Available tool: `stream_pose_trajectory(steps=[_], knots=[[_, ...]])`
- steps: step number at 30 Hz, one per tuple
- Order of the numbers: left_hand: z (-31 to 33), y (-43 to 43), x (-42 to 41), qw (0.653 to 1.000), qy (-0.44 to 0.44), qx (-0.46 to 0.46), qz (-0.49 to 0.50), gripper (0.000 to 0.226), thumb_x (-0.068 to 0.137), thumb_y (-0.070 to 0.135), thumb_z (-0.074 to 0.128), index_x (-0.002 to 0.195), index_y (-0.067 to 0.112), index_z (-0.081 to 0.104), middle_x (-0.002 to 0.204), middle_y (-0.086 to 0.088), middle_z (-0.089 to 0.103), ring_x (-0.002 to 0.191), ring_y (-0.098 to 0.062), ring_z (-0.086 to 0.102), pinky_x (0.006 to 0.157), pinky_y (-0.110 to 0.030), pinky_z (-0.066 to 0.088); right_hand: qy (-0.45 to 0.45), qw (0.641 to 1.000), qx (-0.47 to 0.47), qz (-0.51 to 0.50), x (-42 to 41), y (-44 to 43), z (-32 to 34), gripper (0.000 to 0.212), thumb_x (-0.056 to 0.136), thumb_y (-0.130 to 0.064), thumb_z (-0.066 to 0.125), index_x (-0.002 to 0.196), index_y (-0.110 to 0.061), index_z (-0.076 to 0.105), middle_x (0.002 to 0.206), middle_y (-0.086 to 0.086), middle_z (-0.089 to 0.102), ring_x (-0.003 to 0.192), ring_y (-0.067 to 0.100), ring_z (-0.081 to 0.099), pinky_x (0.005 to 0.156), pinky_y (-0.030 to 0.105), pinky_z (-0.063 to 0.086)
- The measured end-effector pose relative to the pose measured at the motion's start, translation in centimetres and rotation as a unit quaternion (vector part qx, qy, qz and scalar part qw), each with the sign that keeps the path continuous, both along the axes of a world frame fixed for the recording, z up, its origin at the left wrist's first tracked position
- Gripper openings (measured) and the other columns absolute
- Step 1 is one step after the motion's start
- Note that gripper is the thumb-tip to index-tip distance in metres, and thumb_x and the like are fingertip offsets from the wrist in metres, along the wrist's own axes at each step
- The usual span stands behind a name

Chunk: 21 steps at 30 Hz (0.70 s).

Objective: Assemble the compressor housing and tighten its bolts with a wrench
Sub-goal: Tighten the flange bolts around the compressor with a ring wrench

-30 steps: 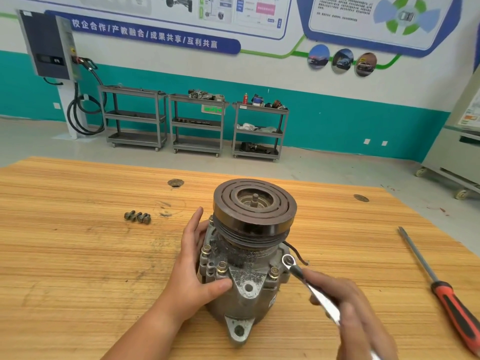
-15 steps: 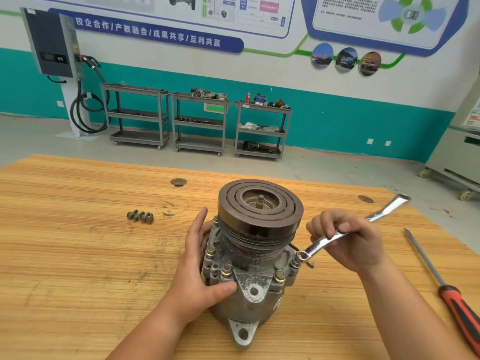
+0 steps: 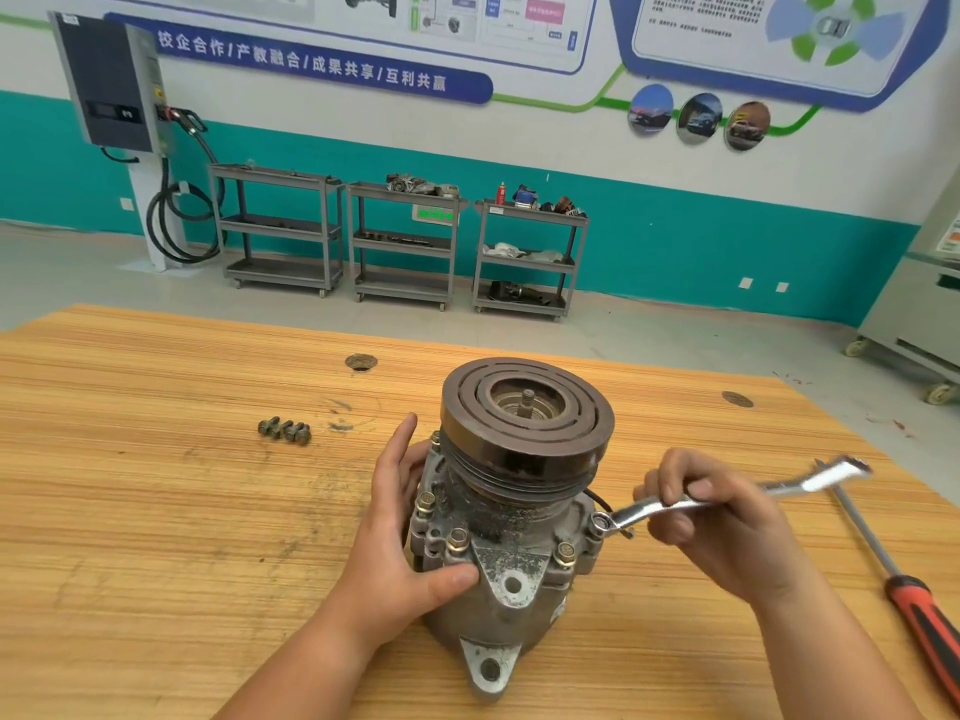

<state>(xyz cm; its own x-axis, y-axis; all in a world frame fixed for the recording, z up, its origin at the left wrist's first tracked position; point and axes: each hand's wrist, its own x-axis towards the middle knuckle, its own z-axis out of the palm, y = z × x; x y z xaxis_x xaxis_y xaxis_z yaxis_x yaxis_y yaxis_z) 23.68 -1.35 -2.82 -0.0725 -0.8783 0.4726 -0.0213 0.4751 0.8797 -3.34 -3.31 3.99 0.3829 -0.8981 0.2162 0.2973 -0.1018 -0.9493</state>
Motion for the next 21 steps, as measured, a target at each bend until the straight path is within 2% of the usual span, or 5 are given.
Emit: stream_pose_trajectory(steps=[3,6,13,17,21], knots=[[0.0,0.0,-0.1,1.0,0.001,-0.001,0.006,0.12,0.044,0.08,0.075,0.144,0.054,0.014,0.139,0.014,0.044,0.131,-0.009,0.046,0.101,-0.032,0.042,-0.018,0.99,-0.006,-0.137,0.8,3.8,-0.7,0.014,0.054,-0.022,0.065,0.058,-0.009,0.068,0.047,0.007,0.047,0.043,0.01,0.038,0.04,0.017,0.025],[0.1,0.0,-0.1,1.0,0.006,-0.002,0.008,0.12,0.047,0.079,0.075,0.145,0.051,0.012,0.137,0.014,0.045,0.129,-0.011,0.047,0.098,-0.023,0.045,-0.009,0.962,-0.024,-0.272,3.3,7.6,-1.2,0.029,0.062,-0.013,0.044,0.065,-0.012,0.074,0.049,0.012,0.056,0.041,0.009,0.041,0.037,0.012,0.024],[0.0,0.2,-0.4,1.0,0.025,-0.014,0.013,0.118,0.046,0.077,0.077,0.144,0.051,0.017,0.137,0.01,0.047,0.13,-0.011,0.046,0.098,-0.019,0.044,0.213,0.884,-0.14,-0.392,9.7,11.7,-1.4,0.038,0.058,-0.033,0.067,0.095,-0.041,0.067,0.082,-0.019,0.064,0.071,-0.001,0.058,0.06,0.006,0.042],[0.1,0.2,-0.5,1.0,0.024,-0.011,0.015,0.118,0.045,0.076,0.077,0.144,0.051,0.017,0.136,0.013,0.047,0.129,-0.008,0.046,0.097,-0.016,0.043,0.097,0.903,-0.137,-0.396,8.5,11.7,-0.1,0.034,0.061,-0.04,0.056,0.088,-0.034,0.075,0.074,-0.001,0.067,0.052,0.003,0.05,0.049,0.007,0.036],[0.2,0.2,-0.5,1.0,0.018,-0.011,0.015,0.121,0.044,0.079,0.076,0.145,0.047,0.016,0.139,0.006,0.046,0.13,-0.009,0.045,0.097,-0.016,0.043,-0.088,0.953,-0.073,-0.28,4.9,8.4,0.6,0.035,0.054,-0.018,0.053,0.081,-0.021,0.077,0.05,0.012,0.055,0.042,0.007,0.039,0.039,0.014,0.028]])
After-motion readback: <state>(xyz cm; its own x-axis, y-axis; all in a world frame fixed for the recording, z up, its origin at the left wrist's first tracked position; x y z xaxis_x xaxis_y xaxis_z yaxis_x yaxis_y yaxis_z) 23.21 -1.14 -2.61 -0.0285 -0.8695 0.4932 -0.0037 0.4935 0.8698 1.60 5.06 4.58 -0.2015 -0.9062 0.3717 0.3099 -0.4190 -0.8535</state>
